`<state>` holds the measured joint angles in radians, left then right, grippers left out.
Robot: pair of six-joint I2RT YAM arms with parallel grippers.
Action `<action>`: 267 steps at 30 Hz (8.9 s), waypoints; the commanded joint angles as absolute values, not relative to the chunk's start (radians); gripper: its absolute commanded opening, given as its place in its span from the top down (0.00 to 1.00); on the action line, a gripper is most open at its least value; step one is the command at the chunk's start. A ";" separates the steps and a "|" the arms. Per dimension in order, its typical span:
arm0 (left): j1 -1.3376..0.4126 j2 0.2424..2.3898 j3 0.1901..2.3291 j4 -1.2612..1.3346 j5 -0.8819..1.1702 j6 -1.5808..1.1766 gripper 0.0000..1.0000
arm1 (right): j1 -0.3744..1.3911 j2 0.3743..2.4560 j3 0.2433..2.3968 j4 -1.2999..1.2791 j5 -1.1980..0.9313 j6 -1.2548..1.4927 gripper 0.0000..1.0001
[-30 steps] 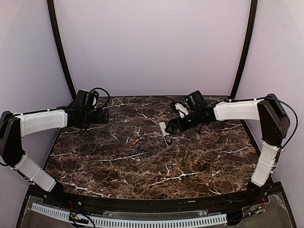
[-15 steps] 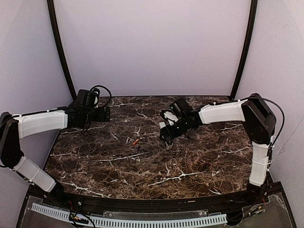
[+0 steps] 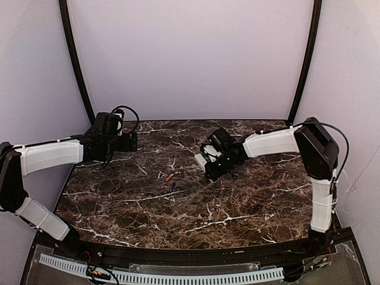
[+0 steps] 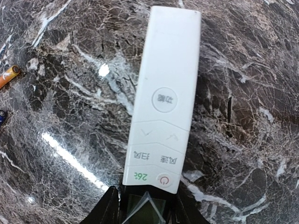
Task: Load the batteries into the remote control
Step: Pick up the remote control from the center of the board, then pass from the right arm to the left, then pass from the left arm to the right, then remove the battery cover from the remote control.
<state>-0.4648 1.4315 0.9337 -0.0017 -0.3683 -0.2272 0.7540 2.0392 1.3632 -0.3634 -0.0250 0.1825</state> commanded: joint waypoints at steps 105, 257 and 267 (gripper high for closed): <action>-0.864 1.567 1.372 -0.316 0.849 0.225 1.00 | 0.672 0.962 0.987 -0.372 -0.660 -0.203 0.05; -0.724 1.592 1.244 0.227 0.839 -0.569 0.51 | 1.022 0.922 0.651 0.329 0.077 -0.459 1.00; -0.724 1.599 1.258 0.174 0.829 -0.540 0.74 | 1.023 0.913 0.649 0.331 0.064 -0.459 1.00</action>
<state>-0.7143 1.6066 1.2572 0.2104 0.8597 -0.5911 1.0180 0.9340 0.6357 0.2241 0.0914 -0.4873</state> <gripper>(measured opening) 0.339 0.280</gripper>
